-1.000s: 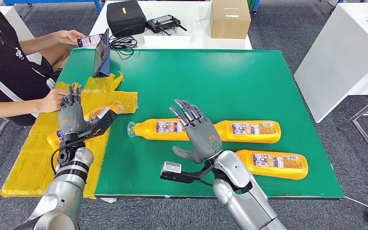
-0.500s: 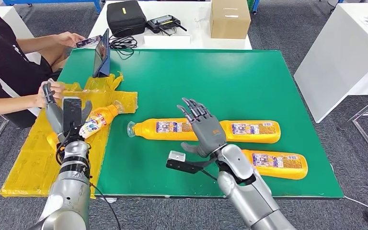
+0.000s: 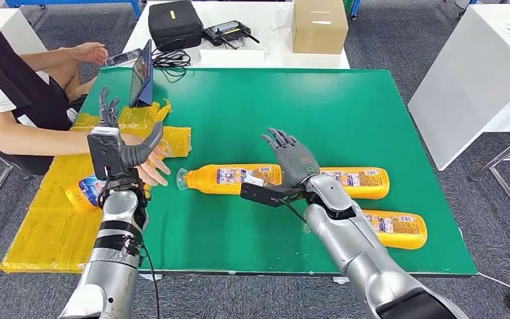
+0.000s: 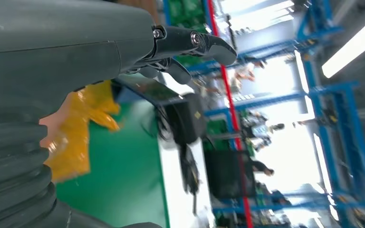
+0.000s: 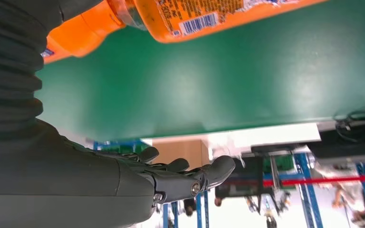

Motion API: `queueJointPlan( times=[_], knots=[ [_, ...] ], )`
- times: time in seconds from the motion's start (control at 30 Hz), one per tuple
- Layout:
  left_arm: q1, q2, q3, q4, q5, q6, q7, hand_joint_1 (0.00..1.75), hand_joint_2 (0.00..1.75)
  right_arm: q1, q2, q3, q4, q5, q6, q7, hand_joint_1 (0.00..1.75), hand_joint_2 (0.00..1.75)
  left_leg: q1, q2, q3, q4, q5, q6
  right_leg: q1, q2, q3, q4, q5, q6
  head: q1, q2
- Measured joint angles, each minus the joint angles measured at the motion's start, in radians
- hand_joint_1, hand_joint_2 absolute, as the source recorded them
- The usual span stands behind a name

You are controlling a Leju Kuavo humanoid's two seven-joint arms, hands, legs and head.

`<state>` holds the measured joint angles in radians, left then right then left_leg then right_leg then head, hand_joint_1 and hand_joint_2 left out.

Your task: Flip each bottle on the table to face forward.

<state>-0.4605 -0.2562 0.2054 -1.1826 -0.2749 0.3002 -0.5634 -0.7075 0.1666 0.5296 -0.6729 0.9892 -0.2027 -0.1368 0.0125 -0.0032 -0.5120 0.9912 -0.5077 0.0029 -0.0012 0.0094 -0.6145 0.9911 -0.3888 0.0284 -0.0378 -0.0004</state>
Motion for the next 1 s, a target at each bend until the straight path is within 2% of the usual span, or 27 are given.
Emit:
queueJointPlan(
  times=[0.13, 0.3, 0.63, 1.0],
  knots=[
    [0.029, -0.007, -0.069, -0.058, 0.021, -0.004, 0.004, 0.0, 1.75, -0.022, 0.015, -0.015, 0.066, -0.008, 0.007, -0.01, 0.0, 1.75, 0.0, 0.0, 0.0, 0.0, 0.0, 0.0, 0.0, 0.0, 0.0, 0.0, 0.0, 0.0, 0.0, 0.0],
    [0.052, -0.012, -0.113, -0.096, 0.036, 0.0, 0.004, 0.0, 1.75, -0.032, 0.031, -0.021, 0.108, -0.006, 0.008, -0.01, 0.0, 1.75, 0.0, 0.0, 0.0, 0.0, 0.0, 0.0, 0.0, 0.0, 0.0, 0.0, 0.0, 0.0, 0.0, 0.0],
    [0.06, -0.012, -0.149, -0.106, 0.056, 0.037, -0.003, 0.0, 1.75, -0.044, 0.043, -0.023, 0.154, -0.04, 0.058, -0.064, 0.0, 1.75, 0.0, 0.0, 0.0, 0.0, 0.0, 0.0, 0.0, 0.0, 0.0, 0.0, 0.0, 0.0, 0.0, 0.0],
    [0.06, -0.012, -0.162, -0.106, 0.061, 0.039, -0.005, 0.0, 1.75, -0.05, 0.046, -0.026, 0.176, -0.042, 0.066, -0.068, 0.0, 1.75, 0.0, 0.0, 0.0, 0.0, 0.0, 0.0, 0.0, 0.0, 0.0, 0.0, 0.0, 0.0, 0.0, 0.0]
  ],
)
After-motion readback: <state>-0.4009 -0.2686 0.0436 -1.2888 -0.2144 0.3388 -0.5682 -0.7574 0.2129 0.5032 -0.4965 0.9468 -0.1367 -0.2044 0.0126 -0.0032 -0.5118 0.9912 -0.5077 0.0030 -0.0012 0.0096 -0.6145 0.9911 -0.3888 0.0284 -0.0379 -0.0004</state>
